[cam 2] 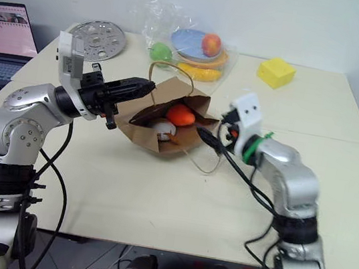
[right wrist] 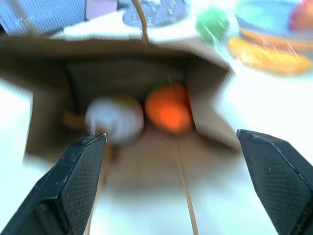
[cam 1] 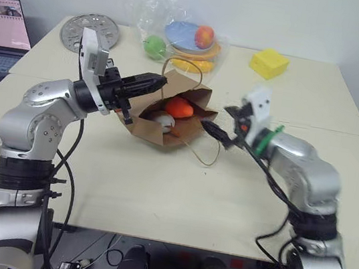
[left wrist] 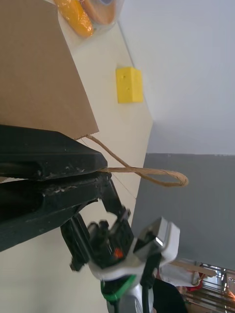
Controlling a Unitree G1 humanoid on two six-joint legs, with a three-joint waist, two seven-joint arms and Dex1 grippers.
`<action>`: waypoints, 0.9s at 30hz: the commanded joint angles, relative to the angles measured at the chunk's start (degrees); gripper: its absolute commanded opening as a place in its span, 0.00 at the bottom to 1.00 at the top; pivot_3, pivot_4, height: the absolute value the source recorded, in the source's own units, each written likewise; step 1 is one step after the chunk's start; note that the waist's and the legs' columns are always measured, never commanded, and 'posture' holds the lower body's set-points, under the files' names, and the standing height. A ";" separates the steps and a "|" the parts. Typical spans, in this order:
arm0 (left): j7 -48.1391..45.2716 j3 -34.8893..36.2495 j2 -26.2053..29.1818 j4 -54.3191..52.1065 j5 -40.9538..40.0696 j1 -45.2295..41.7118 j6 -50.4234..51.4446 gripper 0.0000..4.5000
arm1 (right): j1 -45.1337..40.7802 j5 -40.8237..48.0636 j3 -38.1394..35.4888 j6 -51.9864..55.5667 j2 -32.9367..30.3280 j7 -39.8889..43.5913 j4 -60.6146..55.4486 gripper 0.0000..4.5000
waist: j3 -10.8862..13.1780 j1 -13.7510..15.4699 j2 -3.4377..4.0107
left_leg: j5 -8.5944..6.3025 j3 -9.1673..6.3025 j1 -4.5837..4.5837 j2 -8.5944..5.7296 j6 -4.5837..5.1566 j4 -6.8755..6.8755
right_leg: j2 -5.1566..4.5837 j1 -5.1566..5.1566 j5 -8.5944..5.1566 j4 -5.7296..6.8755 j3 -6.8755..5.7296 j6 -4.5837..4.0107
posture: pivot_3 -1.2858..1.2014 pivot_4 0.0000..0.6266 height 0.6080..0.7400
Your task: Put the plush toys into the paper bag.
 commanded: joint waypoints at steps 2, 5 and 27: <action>-0.46 0.53 -0.10 -0.32 0.00 -1.07 -1.51 0.00 | 5.93 6.51 -3.49 10.14 -2.52 -0.37 -10.77 0.99 | 0.00 -0.44 -0.01 | 0.00 0.01 0.01 0.00 0.00 0.01 | 0.00 0.01 0.00 0.00 0.02 0.00 | 0.52 0.24 1.00; -0.57 0.31 -0.38 -0.02 0.11 -1.24 -1.69 0.00 | 10.95 7.00 -5.69 12.27 -0.68 -3.68 -9.61 0.99 | -0.01 -0.48 -0.01 | 0.00 0.03 0.05 0.00 0.00 0.01 | 0.01 0.03 0.00 0.02 0.05 0.00 | 0.52 0.24 1.00; 0.06 1.03 0.71 -1.79 -0.38 -0.31 -0.93 0.00 | 8.20 -3.30 3.28 -7.42 9.81 -10.77 15.24 0.71 | -0.01 -0.66 -0.02 | 0.00 0.04 0.13 0.00 0.00 0.04 | 0.01 0.10 0.01 0.04 0.06 0.00 | 0.52 0.24 1.00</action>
